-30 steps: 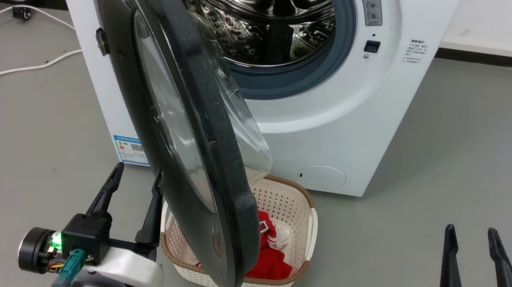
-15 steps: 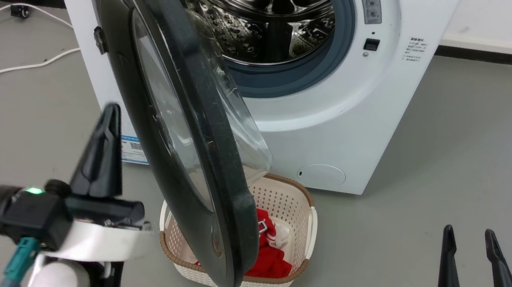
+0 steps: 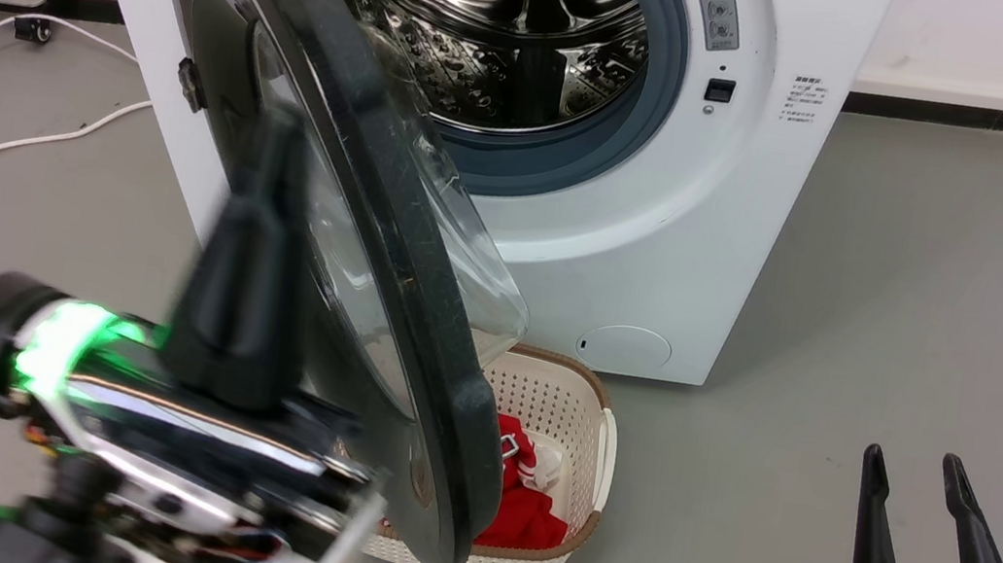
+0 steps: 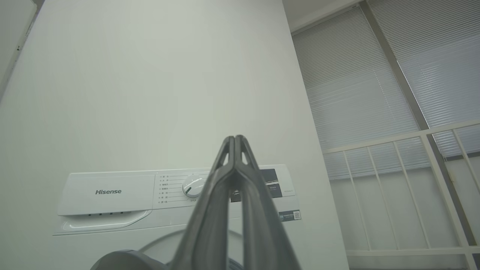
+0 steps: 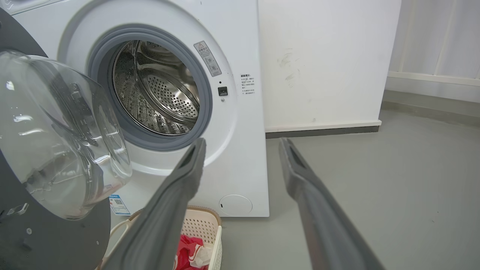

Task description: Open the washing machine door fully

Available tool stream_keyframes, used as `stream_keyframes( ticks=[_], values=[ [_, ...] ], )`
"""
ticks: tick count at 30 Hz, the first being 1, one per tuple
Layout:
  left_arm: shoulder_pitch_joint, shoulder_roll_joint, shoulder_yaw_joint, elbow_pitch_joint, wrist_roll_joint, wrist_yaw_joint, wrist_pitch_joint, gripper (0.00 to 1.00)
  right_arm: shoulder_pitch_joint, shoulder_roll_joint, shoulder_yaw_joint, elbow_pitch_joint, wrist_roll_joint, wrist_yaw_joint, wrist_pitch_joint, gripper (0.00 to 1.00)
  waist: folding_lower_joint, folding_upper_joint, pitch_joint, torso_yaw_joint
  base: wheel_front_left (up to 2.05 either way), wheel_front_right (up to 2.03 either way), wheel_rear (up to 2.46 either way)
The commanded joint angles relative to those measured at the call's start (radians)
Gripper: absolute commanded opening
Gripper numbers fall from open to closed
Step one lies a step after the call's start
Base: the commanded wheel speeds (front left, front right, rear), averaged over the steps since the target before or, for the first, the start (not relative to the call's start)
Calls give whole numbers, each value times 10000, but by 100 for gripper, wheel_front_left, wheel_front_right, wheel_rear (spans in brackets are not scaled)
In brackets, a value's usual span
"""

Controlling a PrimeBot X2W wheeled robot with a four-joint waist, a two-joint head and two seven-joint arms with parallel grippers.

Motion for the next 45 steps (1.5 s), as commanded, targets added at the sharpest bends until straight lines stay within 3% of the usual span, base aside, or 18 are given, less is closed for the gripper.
stream_keyframes(
  ticks=[1,8,16,21,33,45],
  values=[
    [133,1,-254,3,48,-104,-23,0,-56,20,10,26,37,-3,-29,100,0,0,-30,-1,0,0,0],
    [1030,324,-2263,872,-163,-728,-23,0,85,19,8,123,125,-3,-6,100,0,0,-142,11,0,0,0],
    [2517,1154,-3566,2909,-641,-860,-18,0,161,19,42,196,298,-3,49,100,0,0,-195,50,0,0,0],
    [2865,1465,-3483,4145,-900,-786,223,0,183,19,62,245,371,-3,67,100,0,0,-199,105,0,0,0],
    [1318,780,-3061,5785,-1098,-539,123,0,-64,18,302,446,652,-3,114,100,0,0,-19,-121,0,0,0],
    [377,507,-2804,7420,-1321,-239,80,0,-189,16,425,715,835,-3,108,100,0,0,135,-433,0,0,0]
  ],
)
